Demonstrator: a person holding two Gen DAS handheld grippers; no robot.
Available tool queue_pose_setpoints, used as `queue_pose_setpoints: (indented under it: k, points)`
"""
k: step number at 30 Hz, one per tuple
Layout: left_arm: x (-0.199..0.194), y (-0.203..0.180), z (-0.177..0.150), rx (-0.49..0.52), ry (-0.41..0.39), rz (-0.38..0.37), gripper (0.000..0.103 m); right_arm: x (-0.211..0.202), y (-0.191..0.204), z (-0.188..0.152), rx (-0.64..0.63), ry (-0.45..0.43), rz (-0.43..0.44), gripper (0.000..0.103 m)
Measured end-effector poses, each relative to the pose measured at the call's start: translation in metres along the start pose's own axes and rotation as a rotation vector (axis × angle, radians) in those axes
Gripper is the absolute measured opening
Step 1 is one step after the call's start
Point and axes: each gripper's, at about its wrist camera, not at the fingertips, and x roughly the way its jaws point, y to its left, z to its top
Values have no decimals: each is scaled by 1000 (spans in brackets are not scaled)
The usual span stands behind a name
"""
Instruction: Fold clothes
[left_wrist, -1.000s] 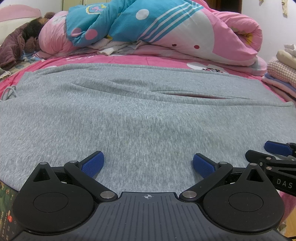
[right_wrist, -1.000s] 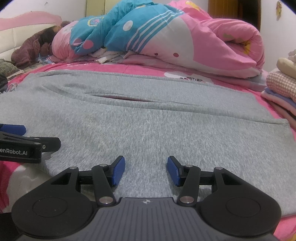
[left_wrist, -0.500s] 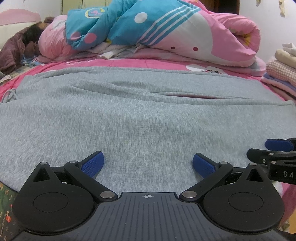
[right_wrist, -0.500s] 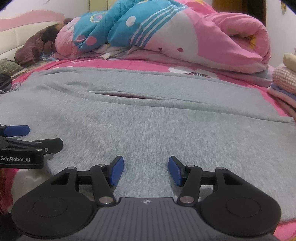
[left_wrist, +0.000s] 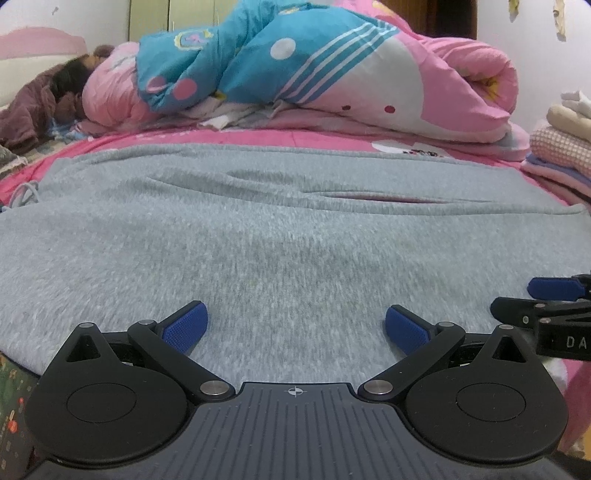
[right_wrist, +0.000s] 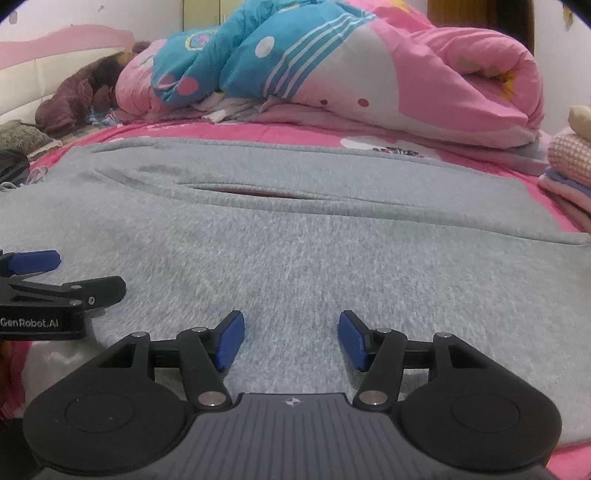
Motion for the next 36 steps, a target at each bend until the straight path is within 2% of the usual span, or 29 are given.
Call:
queue_pose_setpoints:
  k: [2,7,11,15,21,25,27,31,36]
  points:
    - [-9,1,-2,0,-10,-6,103,0,-1,-2,-7,-12,6,60]
    - [-62,18,-4,-56,-85,5,103,-4,-7,-5,-27,-28,49,61]
    - [-109,55,-8,-194,-105,33,103,-9,-10,-10,-45,-40,78,62]
    - [-147,106,-12,-328,-122,130,103,-18,-11,-16,-68,-48,95,65]
    - [-191,184,-3,-461,-155,280,103,-39,-13,-22,-121,-39,112,70]
    - [-198,224,11,-523,-148,392,103,-47,-12,-11,-112,5,131,70]
    - [-190,235,18,-518,-124,431,103,-51,-5,0,-129,-2,139,70]
    - [-166,249,30,-487,-60,495,103,-60,25,27,-215,-87,158,70]
    - [-133,260,37,-439,-3,552,103,-49,83,59,-325,-161,281,70]
